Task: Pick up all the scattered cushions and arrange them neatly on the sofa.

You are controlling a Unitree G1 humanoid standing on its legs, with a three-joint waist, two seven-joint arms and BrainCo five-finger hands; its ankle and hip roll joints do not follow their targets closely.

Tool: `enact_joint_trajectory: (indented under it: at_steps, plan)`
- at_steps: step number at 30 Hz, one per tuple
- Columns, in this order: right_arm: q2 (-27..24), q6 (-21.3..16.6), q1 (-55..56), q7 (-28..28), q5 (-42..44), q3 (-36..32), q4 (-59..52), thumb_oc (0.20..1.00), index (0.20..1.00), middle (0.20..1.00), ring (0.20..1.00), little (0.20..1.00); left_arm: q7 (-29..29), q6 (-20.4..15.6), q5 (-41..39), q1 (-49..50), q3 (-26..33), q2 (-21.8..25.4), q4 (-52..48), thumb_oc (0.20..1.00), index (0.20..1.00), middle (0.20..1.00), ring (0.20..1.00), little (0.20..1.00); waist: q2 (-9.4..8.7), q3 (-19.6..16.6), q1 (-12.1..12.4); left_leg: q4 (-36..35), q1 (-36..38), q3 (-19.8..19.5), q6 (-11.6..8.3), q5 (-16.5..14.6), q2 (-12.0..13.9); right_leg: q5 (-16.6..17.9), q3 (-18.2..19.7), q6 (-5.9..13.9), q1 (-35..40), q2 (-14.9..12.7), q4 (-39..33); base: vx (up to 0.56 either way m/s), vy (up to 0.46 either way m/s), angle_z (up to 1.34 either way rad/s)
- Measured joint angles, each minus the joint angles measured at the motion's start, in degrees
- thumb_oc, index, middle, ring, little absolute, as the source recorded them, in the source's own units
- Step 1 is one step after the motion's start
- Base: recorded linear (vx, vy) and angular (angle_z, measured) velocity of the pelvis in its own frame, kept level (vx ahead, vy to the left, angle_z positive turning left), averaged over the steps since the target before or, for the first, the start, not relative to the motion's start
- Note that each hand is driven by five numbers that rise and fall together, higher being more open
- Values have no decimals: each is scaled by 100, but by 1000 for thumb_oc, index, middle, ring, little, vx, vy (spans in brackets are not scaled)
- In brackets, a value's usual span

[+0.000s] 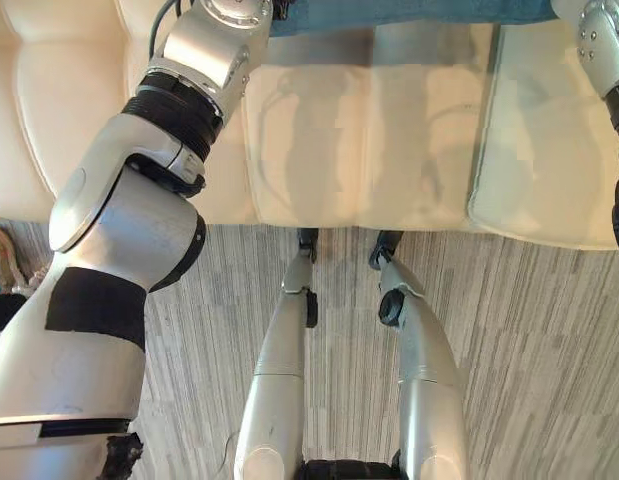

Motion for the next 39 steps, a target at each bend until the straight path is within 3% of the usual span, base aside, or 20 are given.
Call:
enact_joint_trajectory:
  at_steps: [11,17,19,21,24,28,30,31,33,35,37,39]
  plan:
    - [-379,132,-48,372,-28,301,392,1000,1000,1000,1000,1000,-582,-1,-595,10,-116,480,132,1000,1000,1000,1000,1000,0,-1,-13,9,-93,9,45,35,-71,-12,38,9,-146,-86,113,16,5,2]
    - [-779,119,-343,402,-298,465,350,1000,1000,1000,1000,1000,-681,-19,-586,29,-96,1185,128,1000,1000,1000,1000,1000,-3,-2,-80,-10,105,38,48,37,-69,-9,80,7,21,-79,111,0,0,0]
    - [-1032,108,-325,433,-297,425,352,1000,1000,1000,1000,1000,-688,-67,-587,330,327,1640,90,1000,1000,1000,1000,1000,-13,-21,-157,-200,653,40,51,38,-61,24,134,40,541,-18,-99,-24,-28,-10]
    - [-1286,97,547,560,-345,-428,40,1000,1000,1000,1000,1000,-814,-177,-596,1254,1222,2017,-520,1000,1000,1000,1000,1000,-16,-21,-185,-452,1233,49,52,36,-8,106,135,92,1174,101,-506,-29,-49,-14]
    - [-1478,299,1712,619,-311,-572,127,1000,1000,1000,1000,1000,-904,-164,-599,2210,1199,2171,-511,1000,1000,1000,1000,1000,-19,-520,-176,-755,1526,68,7,20,-8,92,141,216,1448,151,-789,-6,-12,-5]
    - [-1566,433,2805,940,-242,-1466,-29,1000,1000,1000,1000,1000,-1192,-150,-615,3054,1758,2232,-944,1000,1000,1000,1000,1000,-25,-517,-179,-942,1948,109,72,107,-2,248,142,169,1893,219,-1059,10,-9,-4]
    - [-1478,497,3617,1059,-227,-2062,-241,1000,1000,1000,1000,1000,-1304,-132,-608,3800,2187,2215,-1249,1000,1000,1000,1000,1000,-31,-514,-181,-1148,2383,152,71,106,3,270,148,201,2311,251,-1268,21,8,-8]
    - [-1313,444,4554,1129,-226,-2803,-854,1000,1000,1000,1000,1000,-1388,-207,-603,4690,2808,2196,-1799,1000,1000,1000,1000,1000,-67,-495,-195,-1268,2751,190,78,95,11,272,166,209,2660,275,-1392,41,24,-13]
    - [-1226,585,5406,1239,-240,-2988,-961,1000,1000,1000,1000,1000,-1399,-133,-605,5493,2992,2172,-1861,1000,1000,1000,1000,1000,-73,-505,-184,-1500,3241,201,61,73,16,262,187,263,3123,317,-1598,51,23,-11]
    - [-916,589,6194,1295,-295,-3690,-1370,1000,1000,1000,1000,1000,-1431,-138,-592,6260,3599,2084,-2328,1000,1000,1000,1000,1000,-108,-522,-194,-1659,3530,212,47,62,33,314,193,310,3433,360,-1854,56,43,-8]
    - [84,480,7176,1358,-394,-4661,-1621,1000,1000,1000,1000,1000,-1532,-131,-570,7261,4297,1508,-2483,1000,1000,1000,1000,1000,-164,-586,-175,-1872,4017,263,14,29,52,386,229,336,3955,431,-2210,72,83,-17]
    - [858,653,8142,1594,-579,-4681,-1720,1000,1000,1000,1000,1000,-1746,137,-267,8365,4542,847,-2598,1000,1000,1000,1000,1000,-180,-776,-152,-2151,4501,413,13,15,41,563,345,431,4503,515,-2771,54,63,-31]
